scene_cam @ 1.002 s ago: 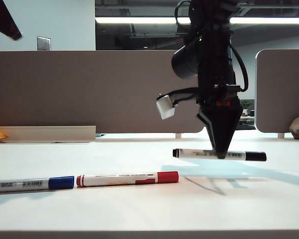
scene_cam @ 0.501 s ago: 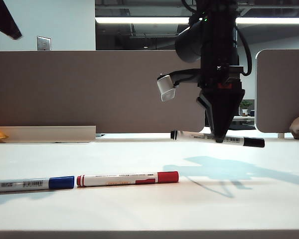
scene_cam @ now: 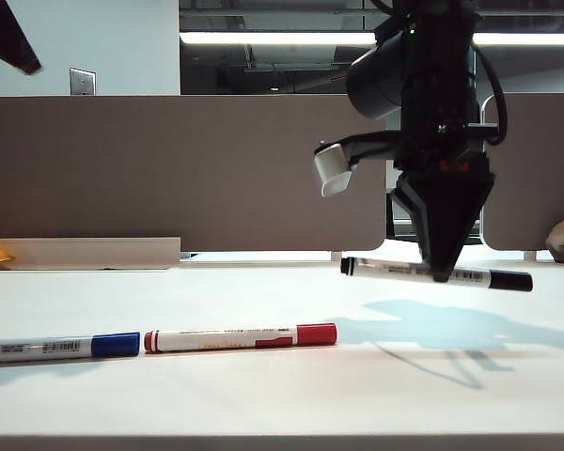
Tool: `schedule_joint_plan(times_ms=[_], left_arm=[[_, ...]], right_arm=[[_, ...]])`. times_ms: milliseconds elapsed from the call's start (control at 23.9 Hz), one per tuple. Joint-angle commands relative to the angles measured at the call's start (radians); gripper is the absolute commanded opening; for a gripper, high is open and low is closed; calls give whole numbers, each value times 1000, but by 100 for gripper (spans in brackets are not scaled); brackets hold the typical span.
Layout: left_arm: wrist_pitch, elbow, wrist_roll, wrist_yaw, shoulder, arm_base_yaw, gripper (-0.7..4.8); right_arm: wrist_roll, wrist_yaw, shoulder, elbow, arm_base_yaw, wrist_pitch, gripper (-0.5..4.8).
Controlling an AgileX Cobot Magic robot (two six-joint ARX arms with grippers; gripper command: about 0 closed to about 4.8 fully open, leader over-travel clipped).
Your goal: Pick up the markers one by one and line them up horizontally in a straight line on the table.
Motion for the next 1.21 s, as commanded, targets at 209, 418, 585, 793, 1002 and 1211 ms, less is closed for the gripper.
schedule_joint_plan(times_ms=[209, 418, 585, 793, 1002, 1211], left_arm=[[7, 1, 0, 7, -3, 0, 16], [7, 1, 0, 7, -3, 0, 16], [7, 1, 0, 6, -3, 0, 16], [7, 1, 0, 6, -3, 0, 16], [8, 1, 1, 6, -3, 0, 16], [9, 1, 1, 6, -3, 0, 16]], right_arm=[[-11, 44, 8, -36, 1, 64, 49], [-15, 63, 29, -38, 1, 64, 48], [-44, 67, 35, -38, 1, 66, 48], [-61, 77, 54, -38, 2, 65, 49], [-67, 77, 65, -38, 3, 63, 49], [-71, 76, 70, -38, 4, 66, 49]])
